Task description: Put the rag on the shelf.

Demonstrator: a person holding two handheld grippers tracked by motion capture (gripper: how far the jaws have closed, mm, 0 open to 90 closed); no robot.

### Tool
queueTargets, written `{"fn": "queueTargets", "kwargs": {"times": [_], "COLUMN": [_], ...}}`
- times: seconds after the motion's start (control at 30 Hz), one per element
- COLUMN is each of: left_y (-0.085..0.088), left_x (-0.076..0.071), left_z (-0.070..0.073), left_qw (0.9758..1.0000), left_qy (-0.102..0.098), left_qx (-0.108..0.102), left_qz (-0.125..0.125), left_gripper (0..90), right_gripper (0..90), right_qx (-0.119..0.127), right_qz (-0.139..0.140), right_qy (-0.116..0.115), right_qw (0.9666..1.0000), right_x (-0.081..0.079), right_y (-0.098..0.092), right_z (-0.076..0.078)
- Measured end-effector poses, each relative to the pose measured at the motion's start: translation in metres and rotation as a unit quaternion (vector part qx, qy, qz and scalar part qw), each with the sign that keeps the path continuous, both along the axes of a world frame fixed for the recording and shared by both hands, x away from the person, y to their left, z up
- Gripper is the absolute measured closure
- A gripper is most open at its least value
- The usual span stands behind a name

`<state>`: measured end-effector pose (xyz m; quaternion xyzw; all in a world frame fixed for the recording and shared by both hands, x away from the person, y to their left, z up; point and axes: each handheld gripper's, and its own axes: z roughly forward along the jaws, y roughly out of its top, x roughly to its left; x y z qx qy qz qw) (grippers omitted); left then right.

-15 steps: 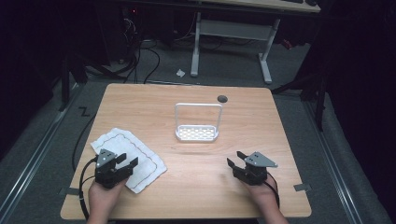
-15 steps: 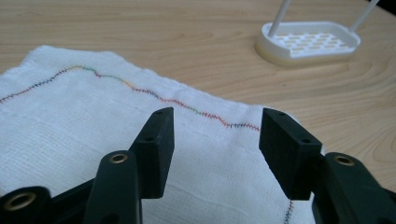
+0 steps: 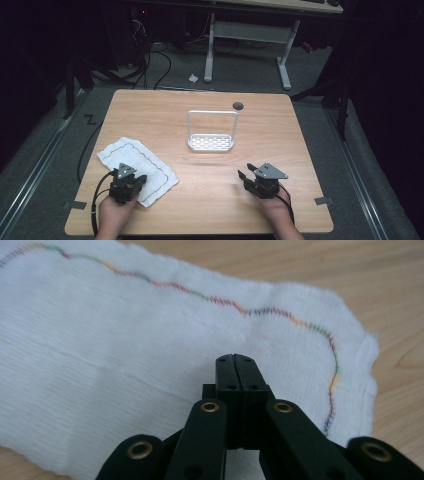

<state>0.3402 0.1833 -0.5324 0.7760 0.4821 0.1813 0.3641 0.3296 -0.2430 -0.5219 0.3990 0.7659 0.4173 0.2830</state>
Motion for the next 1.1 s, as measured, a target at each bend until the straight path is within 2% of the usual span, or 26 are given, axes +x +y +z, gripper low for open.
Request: {"fn": "queueTargets", "kwargs": {"times": [0.03,0.1,0.17,0.3,0.33,0.37,0.4,0.43,0.47,0.63,0.67,0.73,0.8,0.87,0.9,1.03,1.07,1.1], "left_y": [0.0,-0.006,-0.018,-0.038,-0.038,-0.05,-0.05,-0.057,-0.07,-0.095,-0.095,-0.105,-0.112,-0.113,-0.115,-0.119,-0.119,-0.119], "left_x": [0.0,-0.002,-0.008,-0.014,-0.014,-0.017,-0.017,-0.018,-0.021,-0.026,-0.026,-0.03,-0.033,-0.033,-0.034,-0.038,-0.038,-0.04], "left_z": [0.0,0.0,0.0,-0.001,-0.001,-0.002,-0.002,-0.002,-0.002,-0.004,-0.004,-0.005,-0.006,-0.006,-0.006,-0.007,-0.007,-0.005], "left_qw": [1.0,0.9999,0.9993,0.9977,0.9977,0.9961,0.9961,0.9951,0.993,0.9876,0.9876,0.9845,0.983,0.9828,0.9822,0.9791,0.9791,0.9789], "left_qy": [0.0,0.003,-0.004,-0.003,-0.003,-0.002,-0.002,-0.004,-0.014,-0.019,-0.019,-0.022,-0.03,-0.028,-0.025,-0.026,-0.026,-0.031], "left_qx": [0.0,-0.002,0.009,0.0,0.0,-0.004,-0.004,-0.003,0.007,0.002,0.002,0.0,0.002,-0.002,-0.01,-0.019,-0.019,-0.02], "left_qz": [0.0,-0.016,-0.035,-0.068,-0.068,-0.088,-0.088,-0.099,-0.117,-0.156,-0.156,-0.174,-0.181,-0.182,-0.186,-0.201,-0.201,-0.201], "left_gripper": [90.0,90.0,90.0,90.0,90.0,90.0,90.0,90.0,90.0,90.0,90.0,90.0,90.0,90.0,90.0,90.0,89.8,87.6], "right_gripper": [54.8,54.9,55.1,55.4,55.5,55.5,55.5,55.5,57.1,58.6,58.6,59.7,60.5,61.3,63.4,70.0,70.0,73.9], "right_qx": [0.0,0.001,0.006,0.01,0.01,0.01,0.01,0.01,0.013,0.015,0.015,0.016,0.015,0.015,0.012,0.011,0.011,0.008], "right_qz": [0.0,0.003,0.003,0.004,0.005,0.006,0.006,0.006,0.007,0.014,0.014,0.019,0.028,0.031,0.037,0.061,0.061,0.074], "right_qy": [0.0,0.0,0.001,0.002,0.002,0.002,0.002,0.002,0.005,0.011,0.011,0.012,0.013,0.014,0.012,0.022,0.022,0.027], "right_qw": [1.0,1.0,1.0,0.9999,0.9999,0.9999,0.9999,0.9999,0.9999,0.9997,0.9997,0.9996,0.9994,0.9993,0.9992,0.9979,0.9979,0.9968], "right_x": [0.0,-0.001,-0.002,-0.004,-0.004,-0.004,-0.004,-0.004,-0.004,-0.005,-0.005,-0.005,-0.006,-0.007,-0.008,-0.012,-0.012,-0.012], "right_y": [0.0,0.0,-0.001,-0.001,-0.001,-0.001,-0.001,-0.001,-0.001,0.002,0.002,0.004,0.009,0.011,0.017,0.034,0.034,0.045], "right_z": [0.0,0.0,0.001,0.002,0.002,0.002,0.002,0.002,0.002,0.001,0.001,0.001,0.002,0.002,0.001,0.001,0.001,0.001]}}
